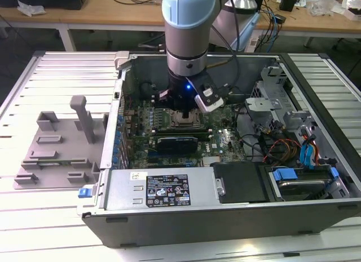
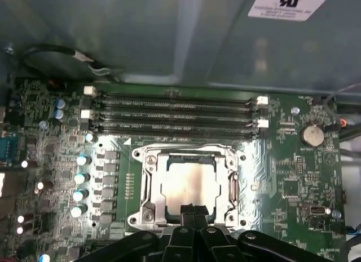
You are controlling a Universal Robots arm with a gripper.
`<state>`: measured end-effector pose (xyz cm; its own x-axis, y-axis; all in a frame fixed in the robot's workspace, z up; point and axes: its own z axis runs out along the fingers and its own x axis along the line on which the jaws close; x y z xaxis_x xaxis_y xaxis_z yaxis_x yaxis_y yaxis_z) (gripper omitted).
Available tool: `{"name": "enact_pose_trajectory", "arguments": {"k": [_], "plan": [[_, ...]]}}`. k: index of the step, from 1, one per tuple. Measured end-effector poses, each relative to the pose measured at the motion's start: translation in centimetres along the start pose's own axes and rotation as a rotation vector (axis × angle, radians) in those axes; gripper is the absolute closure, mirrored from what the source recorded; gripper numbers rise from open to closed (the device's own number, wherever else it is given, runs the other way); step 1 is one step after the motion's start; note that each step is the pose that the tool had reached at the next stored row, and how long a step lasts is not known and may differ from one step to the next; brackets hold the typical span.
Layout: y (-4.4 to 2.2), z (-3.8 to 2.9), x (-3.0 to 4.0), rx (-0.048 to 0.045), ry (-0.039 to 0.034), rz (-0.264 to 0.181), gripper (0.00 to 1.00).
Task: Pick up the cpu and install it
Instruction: 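Install the second cpu locking lever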
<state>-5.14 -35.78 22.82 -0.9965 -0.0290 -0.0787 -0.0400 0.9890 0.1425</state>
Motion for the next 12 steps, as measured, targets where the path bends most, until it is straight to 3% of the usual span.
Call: {"name": "enact_pose_trajectory", "arguments": {"k": [1, 2, 4, 7, 12], "plan": [[0.42, 0.07, -0.03, 0.0233, 0.0015, -0.002, 0.89], [0.77, 0.11, -0.03, 0.0347, 0.0021, -0.002, 0.89], [1.54, 0.24, -0.07, 0.0467, 0.0026, -0.003, 0.89], [1.75, -0.45, -0.16, 0.0512, 0.0027, -0.003, 0.89], [1.77, -0.59, -0.18, 0.0512, 0.0027, -0.004, 0.89]]}}
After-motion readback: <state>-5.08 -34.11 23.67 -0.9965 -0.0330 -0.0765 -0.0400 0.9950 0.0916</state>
